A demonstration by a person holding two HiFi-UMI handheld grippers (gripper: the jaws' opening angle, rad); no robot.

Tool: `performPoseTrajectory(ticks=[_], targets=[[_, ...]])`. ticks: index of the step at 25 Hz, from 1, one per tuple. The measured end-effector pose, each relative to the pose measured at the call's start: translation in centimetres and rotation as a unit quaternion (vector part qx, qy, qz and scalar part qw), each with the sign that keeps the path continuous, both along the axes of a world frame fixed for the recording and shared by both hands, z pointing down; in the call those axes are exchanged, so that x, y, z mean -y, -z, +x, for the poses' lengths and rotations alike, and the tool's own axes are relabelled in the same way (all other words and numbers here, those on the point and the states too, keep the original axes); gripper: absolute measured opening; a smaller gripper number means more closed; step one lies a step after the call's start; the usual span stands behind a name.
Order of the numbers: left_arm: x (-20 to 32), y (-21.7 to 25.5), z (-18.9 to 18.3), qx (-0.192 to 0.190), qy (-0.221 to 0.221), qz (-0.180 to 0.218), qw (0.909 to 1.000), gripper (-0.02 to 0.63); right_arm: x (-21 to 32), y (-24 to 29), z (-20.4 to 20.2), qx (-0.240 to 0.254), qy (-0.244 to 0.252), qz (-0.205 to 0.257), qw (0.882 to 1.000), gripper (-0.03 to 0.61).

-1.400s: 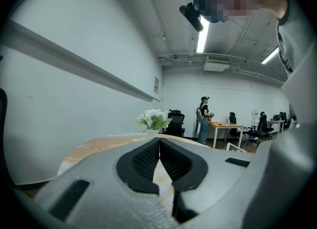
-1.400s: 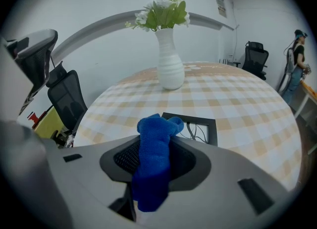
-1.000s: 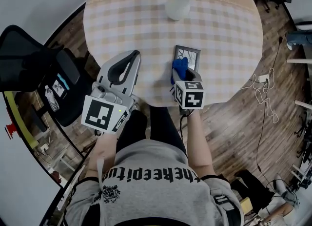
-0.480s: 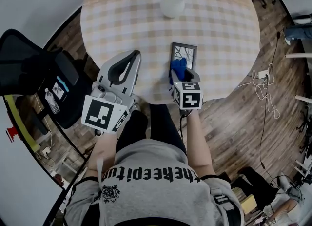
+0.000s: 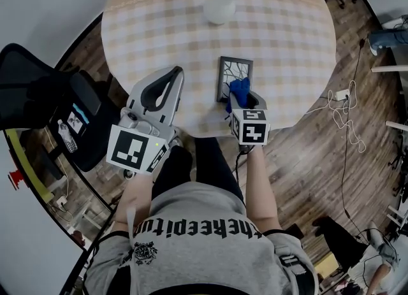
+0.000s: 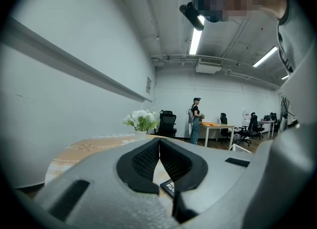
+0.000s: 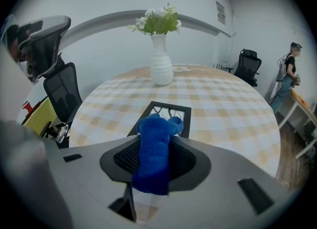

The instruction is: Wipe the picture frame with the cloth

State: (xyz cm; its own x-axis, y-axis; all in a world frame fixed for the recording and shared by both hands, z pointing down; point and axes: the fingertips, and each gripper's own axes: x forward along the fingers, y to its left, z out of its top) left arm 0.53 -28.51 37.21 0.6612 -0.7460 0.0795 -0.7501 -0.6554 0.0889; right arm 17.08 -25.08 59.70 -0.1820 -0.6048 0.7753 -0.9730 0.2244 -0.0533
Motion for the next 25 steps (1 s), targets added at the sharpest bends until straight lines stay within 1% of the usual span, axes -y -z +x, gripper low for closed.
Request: performPoseTrajectory(ticks=[4,8,12,16,22,25], targets=[[0.2,-0.1,0.4,-0.001,-0.005,0.0,1.0,0.017,-0.2,0.3,1.1,-0.008,-0.011,0.004,1.0,0.146],[0.2,-0.1,1.0,-0.002,-0.012,0.0,0.9999,0.017,-0.7,0.1,3.3,-0.031,-0.03,0.001,0.999,0.146],[0.2,-0.3,1.6,-0.003,-0.019,-0.002,0.9998,0.017,-1.2,0.0,4.9,-0.011,-0.056,-0.002,0.998,0.146],[0.3,-0.3,2.0,-0.002,-0.025,-0.003,0.9997,0.017,-1.2,-0.5,5.0,-0.001,-0.065,0.0,0.998,0.146],[0.3,0.1,2.1,0.003,-0.025,0.001,0.9997,0.017,-1.0,-0.6,4.9,0.003,-0.065,0.006,0.998,0.146],[0.2,0.6,2.2,0.007,-0.027,0.006,0.9996,0.017,-1.1,-0.1,4.9,0.012,-0.068,0.021,0.997,0.146]])
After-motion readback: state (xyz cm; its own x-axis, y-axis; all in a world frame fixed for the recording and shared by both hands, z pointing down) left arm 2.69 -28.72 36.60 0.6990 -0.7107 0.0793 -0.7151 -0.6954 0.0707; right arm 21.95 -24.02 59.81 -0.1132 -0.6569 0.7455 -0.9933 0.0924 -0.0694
